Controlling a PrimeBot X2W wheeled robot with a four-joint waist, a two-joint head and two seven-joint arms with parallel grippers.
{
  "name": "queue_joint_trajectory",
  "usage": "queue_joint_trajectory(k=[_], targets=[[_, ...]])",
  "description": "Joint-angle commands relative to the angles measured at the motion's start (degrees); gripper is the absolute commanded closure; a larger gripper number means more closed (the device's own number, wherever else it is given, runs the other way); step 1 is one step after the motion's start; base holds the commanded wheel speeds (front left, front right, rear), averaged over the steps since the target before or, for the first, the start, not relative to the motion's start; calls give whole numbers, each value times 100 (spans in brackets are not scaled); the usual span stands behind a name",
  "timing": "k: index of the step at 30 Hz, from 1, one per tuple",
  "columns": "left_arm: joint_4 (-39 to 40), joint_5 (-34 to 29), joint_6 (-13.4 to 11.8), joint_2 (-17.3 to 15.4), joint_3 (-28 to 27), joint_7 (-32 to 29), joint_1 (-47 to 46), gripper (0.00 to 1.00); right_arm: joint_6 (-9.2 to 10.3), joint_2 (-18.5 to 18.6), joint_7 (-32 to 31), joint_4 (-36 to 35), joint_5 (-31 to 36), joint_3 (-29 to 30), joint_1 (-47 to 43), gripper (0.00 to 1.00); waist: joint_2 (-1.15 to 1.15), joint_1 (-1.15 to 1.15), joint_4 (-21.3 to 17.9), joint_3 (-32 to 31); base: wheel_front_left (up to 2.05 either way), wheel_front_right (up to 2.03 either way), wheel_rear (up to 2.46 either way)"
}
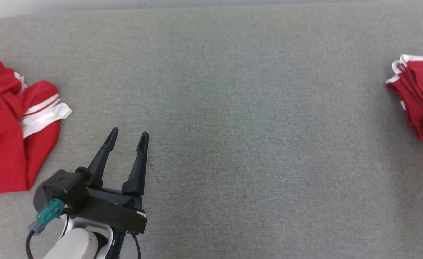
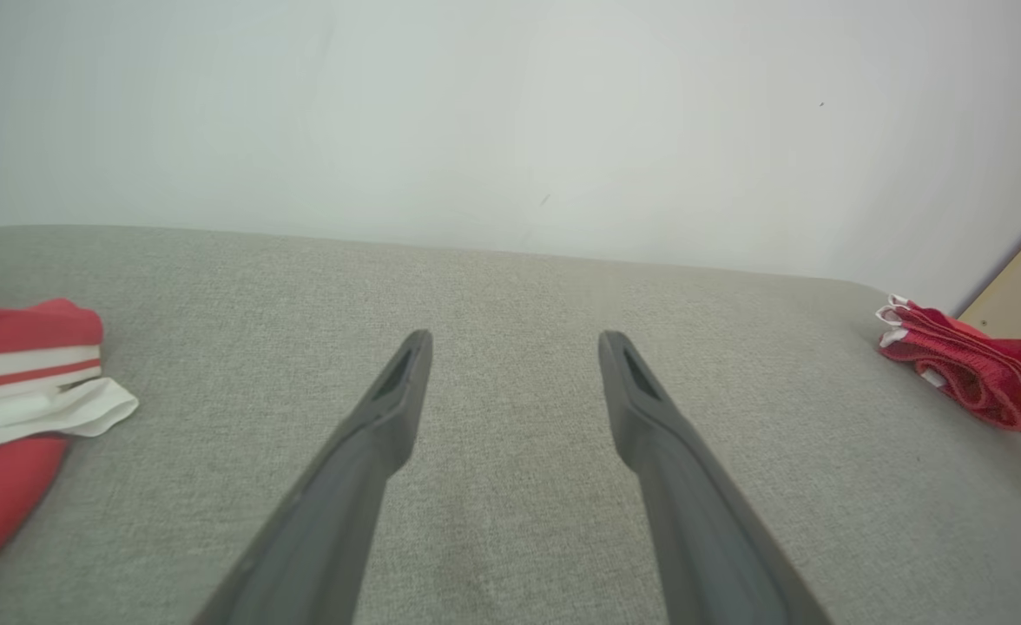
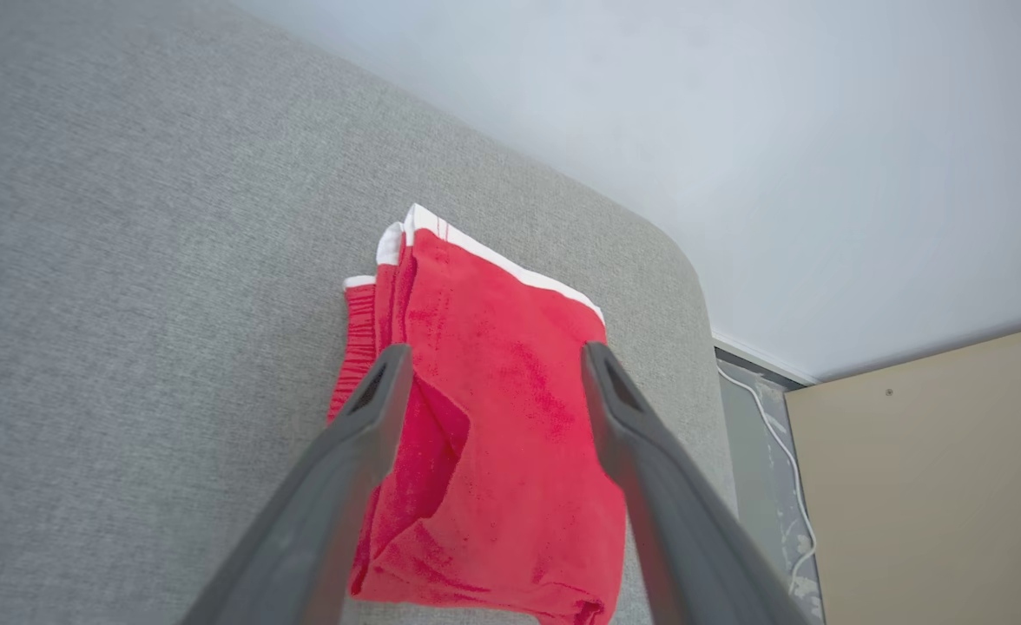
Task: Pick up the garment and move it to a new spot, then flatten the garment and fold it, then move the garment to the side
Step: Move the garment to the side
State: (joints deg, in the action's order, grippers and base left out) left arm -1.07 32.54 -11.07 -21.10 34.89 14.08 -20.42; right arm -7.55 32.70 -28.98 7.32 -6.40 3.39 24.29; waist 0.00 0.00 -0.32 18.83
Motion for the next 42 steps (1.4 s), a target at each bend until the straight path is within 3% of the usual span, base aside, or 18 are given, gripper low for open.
queue_joint_trajectory(k=[1, 8, 17, 31, 42], targets=[[-28, -46, -6, 6, -33, 36, 60, 0, 8, -92, 175, -3, -116, 54, -105, 0, 0, 0, 175, -226, 0, 0, 0], [-133, -131, -51, 72, -108, 87, 199, 0, 8, -516, 1078, -63, -266, 250, -471, 0, 0, 0, 380, -633, 0, 0, 0], [-292, -278, 91, 17, -60, 113, 283, 0, 8, -1109, 1607, -217, -524, 325, -894, 0, 0, 0, 518, -1081, 0, 0, 0], [-566, -54, -325, 60, -466, -2, 361, 0, 8, -2266, 2009, -811, -627, 460, -1561, 0, 0, 0, 573, -1308, 0, 0, 0], [-776, 190, -61, -52, -377, -294, 478, 0, 8, -2854, 2185, -1109, -664, 714, -2144, 0, 0, 0, 642, -1577, 0, 0, 0]])
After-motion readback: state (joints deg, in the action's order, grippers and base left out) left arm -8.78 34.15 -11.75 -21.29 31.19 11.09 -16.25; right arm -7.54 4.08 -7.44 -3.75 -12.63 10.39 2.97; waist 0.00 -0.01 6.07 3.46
